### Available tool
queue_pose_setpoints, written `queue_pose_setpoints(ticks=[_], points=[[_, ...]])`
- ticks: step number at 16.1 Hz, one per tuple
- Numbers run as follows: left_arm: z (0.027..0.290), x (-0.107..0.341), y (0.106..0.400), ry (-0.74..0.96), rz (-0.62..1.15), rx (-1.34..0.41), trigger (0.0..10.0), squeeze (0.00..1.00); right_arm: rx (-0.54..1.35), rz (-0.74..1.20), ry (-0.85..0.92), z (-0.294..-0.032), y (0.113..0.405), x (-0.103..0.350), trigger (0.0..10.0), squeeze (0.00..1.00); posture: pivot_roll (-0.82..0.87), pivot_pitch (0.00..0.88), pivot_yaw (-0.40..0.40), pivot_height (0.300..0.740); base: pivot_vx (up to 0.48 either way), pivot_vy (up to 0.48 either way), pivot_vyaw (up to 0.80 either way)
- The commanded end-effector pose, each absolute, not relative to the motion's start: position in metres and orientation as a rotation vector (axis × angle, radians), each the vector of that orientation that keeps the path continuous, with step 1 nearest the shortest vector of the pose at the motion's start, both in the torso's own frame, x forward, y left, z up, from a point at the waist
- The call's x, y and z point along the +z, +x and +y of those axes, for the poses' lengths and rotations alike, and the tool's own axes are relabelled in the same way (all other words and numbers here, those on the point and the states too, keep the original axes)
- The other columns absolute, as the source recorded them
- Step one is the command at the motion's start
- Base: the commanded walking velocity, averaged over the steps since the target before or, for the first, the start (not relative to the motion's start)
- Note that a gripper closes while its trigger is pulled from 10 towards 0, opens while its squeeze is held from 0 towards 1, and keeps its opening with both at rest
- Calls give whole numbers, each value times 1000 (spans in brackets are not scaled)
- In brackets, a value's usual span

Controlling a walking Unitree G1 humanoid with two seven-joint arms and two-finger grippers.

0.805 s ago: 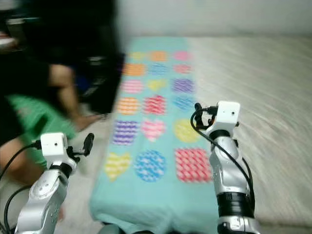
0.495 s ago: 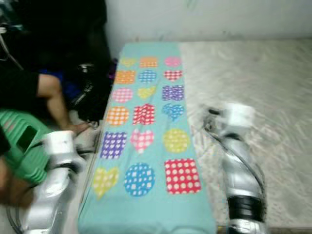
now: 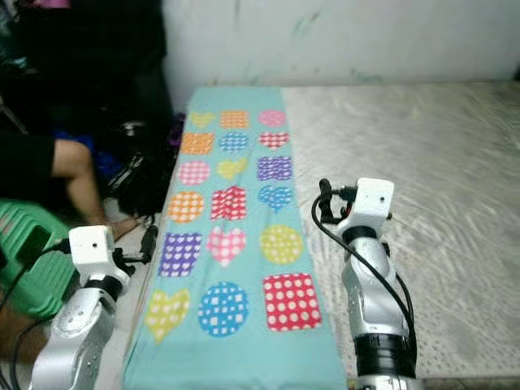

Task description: Clean up the room

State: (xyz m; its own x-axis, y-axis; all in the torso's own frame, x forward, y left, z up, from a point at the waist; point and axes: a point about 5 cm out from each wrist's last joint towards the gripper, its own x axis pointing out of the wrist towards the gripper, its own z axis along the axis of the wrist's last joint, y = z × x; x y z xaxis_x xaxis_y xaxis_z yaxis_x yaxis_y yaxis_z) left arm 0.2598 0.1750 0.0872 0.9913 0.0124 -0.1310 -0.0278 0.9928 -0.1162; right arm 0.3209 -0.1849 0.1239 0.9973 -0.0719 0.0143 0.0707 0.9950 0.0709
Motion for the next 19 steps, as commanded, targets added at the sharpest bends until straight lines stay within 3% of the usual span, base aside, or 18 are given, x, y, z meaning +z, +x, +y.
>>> queue_pose_setpoints(ticks=[1, 4, 5, 9, 15, 19], points=[[179, 85, 257, -100, 136, 40, 10000, 0, -44, -26, 84, -176, 320, 127, 10000, 0, -120, 0, 44, 740, 0, 0, 0], [189, 80, 249, -52, 120, 45, 10000, 0, 28, -34, 47, -168, 309, 123, 10000, 0, -119, 0, 35, 740, 0, 0, 0], [202, 77, 242, -33, 134, 61, 10000, 0, 63, -14, -39, -172, 296, 112, 10000, 0, -116, 0, 29, 740, 0, 0, 0], [225, 64, 222, -18, 186, 117, 10000, 0, 61, 73, -71, -190, 274, 91, 10000, 0, -116, 0, 14, 740, 0, 0, 0], [219, 65, 227, -45, 166, 111, 10000, 0, 64, 79, -48, -188, 280, 93, 10000, 0, -114, 0, 0, 740, 0, 0, 0], [216, 65, 230, -57, 163, 106, 10000, 0, 58, 90, -43, -190, 279, 93, 10000, 0, -120, 0, 1, 740, 0, 0, -800]])
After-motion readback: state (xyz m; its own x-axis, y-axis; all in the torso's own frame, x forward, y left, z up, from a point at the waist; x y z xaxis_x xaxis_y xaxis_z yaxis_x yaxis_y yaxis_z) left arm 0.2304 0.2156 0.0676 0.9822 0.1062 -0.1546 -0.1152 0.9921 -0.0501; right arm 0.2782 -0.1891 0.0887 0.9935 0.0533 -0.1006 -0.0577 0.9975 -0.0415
